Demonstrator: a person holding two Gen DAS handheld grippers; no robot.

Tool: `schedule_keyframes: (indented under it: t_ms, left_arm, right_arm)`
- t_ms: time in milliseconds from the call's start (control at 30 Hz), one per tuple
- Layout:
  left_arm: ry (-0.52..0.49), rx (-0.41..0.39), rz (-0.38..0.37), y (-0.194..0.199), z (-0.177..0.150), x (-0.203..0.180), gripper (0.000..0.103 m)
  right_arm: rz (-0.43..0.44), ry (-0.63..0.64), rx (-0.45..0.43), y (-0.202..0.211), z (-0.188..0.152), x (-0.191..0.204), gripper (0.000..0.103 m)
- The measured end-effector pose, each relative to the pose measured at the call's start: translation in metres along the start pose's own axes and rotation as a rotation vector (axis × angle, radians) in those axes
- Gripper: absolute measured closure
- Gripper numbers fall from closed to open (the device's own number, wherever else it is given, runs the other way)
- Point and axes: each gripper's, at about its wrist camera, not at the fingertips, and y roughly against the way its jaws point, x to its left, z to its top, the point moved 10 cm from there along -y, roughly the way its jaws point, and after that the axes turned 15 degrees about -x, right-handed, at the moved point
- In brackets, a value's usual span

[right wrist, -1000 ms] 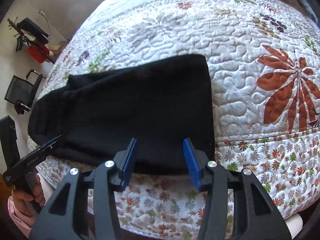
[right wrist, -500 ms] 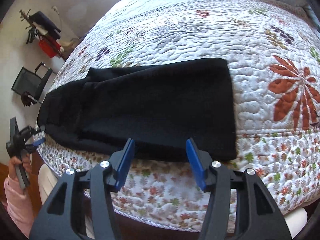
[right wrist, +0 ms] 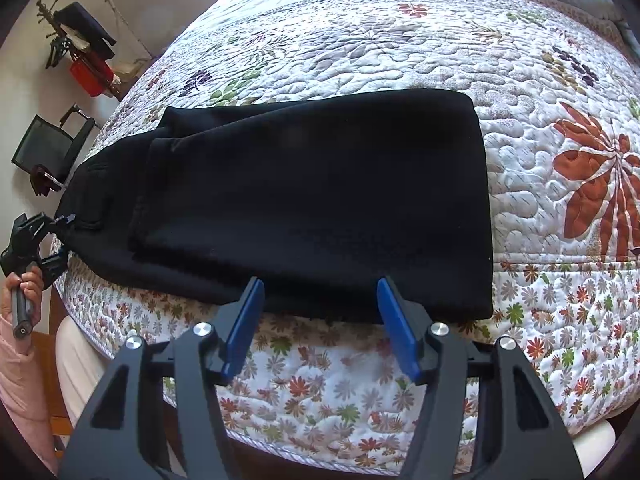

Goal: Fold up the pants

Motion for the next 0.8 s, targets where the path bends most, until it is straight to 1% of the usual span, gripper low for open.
schedule_keyframes:
  t_ms: [67,167,200,367,433,467,533,633,667,700,767,800]
  left_arm:
    - [-0.005,-0.026,0.002,0.002,-0.002,-0.003,0.087]
    - [-0.016,-0.059,-0.006,0.006,-0.005,-0.013,0.091]
    - [-0.046,-0.083,-0.019,0.007,-0.006,-0.024,0.091]
    - [-0.218,-0.177,-0.041,0.023,-0.013,-0.069,0.092]
    - [-0.309,-0.217,-0.049,0.030,-0.020,-0.091,0.092]
    - [-0.342,-0.226,-0.051,0.032,-0.025,-0.099,0.092]
    - [-0.445,-0.248,-0.057,0.039,-0.036,-0.119,0.092]
    - [-0.562,-0.252,-0.103,0.048,-0.061,-0.152,0.092]
    - [-0.598,-0.251,-0.112,0.053,-0.067,-0.155,0.092]
    - [-0.669,-0.251,-0.120,0.054,-0.082,-0.168,0.092]
    - [-0.763,-0.249,-0.131,0.053,-0.104,-0.185,0.092]
    - [-0.793,-0.244,-0.137,0.056,-0.114,-0.188,0.092]
  right_arm:
    - [0.003,-0.006,0.001,-0.002,0.000,-0.001,0.043]
    - [0.009,-0.006,-0.001,-0.002,-0.001,-0.001,0.042]
    - [0.013,-0.008,-0.004,-0.002,-0.001,-0.001,0.042]
    - [0.038,-0.047,-0.011,0.000,0.001,-0.003,0.042]
    - [0.042,-0.045,-0.014,0.001,0.001,-0.003,0.042]
    - [0.043,-0.043,-0.015,0.001,0.001,-0.003,0.042]
    - [0.046,-0.045,-0.018,0.002,0.001,-0.003,0.042]
    - [0.056,-0.057,-0.022,0.003,0.002,-0.003,0.042]
    - [0.060,-0.063,-0.025,0.005,0.002,-0.004,0.042]
    - [0.063,-0.069,-0.027,0.005,0.002,-0.005,0.042]
    - [0.070,-0.077,-0.031,0.006,0.003,-0.006,0.041]
    - [0.073,-0.079,-0.032,0.007,0.003,-0.006,0.041]
